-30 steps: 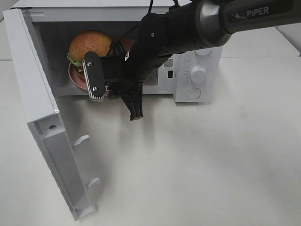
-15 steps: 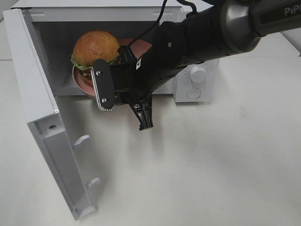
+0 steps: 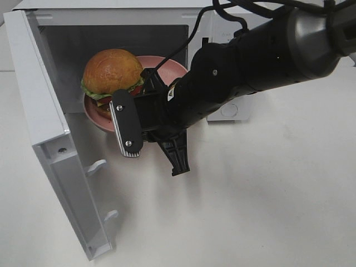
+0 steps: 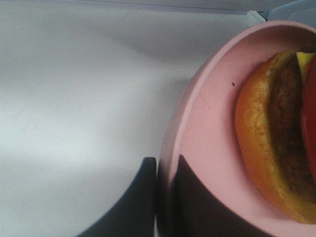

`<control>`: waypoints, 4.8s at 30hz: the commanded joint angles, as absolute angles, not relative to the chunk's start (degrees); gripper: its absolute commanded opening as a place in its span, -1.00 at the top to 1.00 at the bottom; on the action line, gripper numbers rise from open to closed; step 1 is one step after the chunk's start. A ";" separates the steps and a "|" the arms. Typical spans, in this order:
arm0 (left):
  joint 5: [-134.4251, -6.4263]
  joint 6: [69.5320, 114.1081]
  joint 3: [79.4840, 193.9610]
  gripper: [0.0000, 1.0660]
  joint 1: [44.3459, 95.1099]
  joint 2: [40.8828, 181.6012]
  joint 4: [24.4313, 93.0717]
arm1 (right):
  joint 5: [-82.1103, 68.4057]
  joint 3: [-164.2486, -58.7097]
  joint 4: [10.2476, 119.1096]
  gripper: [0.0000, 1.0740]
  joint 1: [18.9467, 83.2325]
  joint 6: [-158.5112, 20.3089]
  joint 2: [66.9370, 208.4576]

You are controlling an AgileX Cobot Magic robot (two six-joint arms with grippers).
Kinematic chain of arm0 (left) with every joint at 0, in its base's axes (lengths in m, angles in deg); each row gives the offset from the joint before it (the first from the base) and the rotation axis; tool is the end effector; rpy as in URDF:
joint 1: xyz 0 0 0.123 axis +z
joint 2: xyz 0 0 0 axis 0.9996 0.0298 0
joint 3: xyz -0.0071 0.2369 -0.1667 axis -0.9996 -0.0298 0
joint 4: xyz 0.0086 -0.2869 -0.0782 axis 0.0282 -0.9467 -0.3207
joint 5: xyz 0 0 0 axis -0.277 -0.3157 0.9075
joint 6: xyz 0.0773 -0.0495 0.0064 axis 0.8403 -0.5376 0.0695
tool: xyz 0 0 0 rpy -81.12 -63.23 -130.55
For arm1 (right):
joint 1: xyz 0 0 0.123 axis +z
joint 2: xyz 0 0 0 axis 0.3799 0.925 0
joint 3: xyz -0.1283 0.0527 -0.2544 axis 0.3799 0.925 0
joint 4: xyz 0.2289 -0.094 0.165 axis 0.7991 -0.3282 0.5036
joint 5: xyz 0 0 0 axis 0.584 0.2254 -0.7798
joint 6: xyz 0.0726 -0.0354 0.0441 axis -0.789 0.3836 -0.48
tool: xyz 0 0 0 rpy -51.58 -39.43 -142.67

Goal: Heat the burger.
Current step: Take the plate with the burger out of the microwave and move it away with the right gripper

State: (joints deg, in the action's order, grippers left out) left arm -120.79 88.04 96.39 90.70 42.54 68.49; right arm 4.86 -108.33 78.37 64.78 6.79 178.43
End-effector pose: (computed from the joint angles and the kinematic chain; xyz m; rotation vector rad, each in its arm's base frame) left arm 0.0277 -0.0057 0.3054 -0.0367 2.0281 -0.0750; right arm 0.3169 0.2944 0.1362 -1.9761 1.3853 -0.1537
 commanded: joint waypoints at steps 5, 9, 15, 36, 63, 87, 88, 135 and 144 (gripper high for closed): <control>-120.79 88.04 96.21 -0.87 90.76 41.51 68.49 | -0.86 -104.26 78.89 1.00 66.10 6.90 173.45; -120.79 88.04 96.21 -0.87 90.76 41.51 68.49 | -1.27 -100.82 78.89 1.00 67.30 6.90 171.10; -120.79 88.04 96.21 -0.87 90.76 41.51 68.49 | -1.55 -97.33 78.89 1.00 67.30 6.90 167.95; -120.79 88.04 96.21 -0.87 90.76 41.51 68.49 | -2.76 -78.59 78.83 1.00 67.93 6.27 149.44; -120.79 88.04 96.21 -0.87 90.76 41.51 68.49 | 3.38 -66.79 56.66 1.00 65.99 -29.65 133.11; -120.79 88.04 96.21 -0.87 90.76 41.51 68.49 | 18.90 -66.79 19.30 1.00 63.75 -85.17 133.11; -120.79 88.04 96.21 -0.87 90.76 41.51 68.49 | 18.90 -66.79 19.30 1.00 63.75 -85.17 133.11; -120.79 88.04 96.21 -0.87 90.76 41.51 68.49 | 21.54 -66.67 -24.13 1.00 41.01 -160.75 159.76; -120.79 88.04 96.21 -0.87 90.76 41.51 68.49 | 22.11 -66.67 -28.14 0.96 40.43 -170.14 164.91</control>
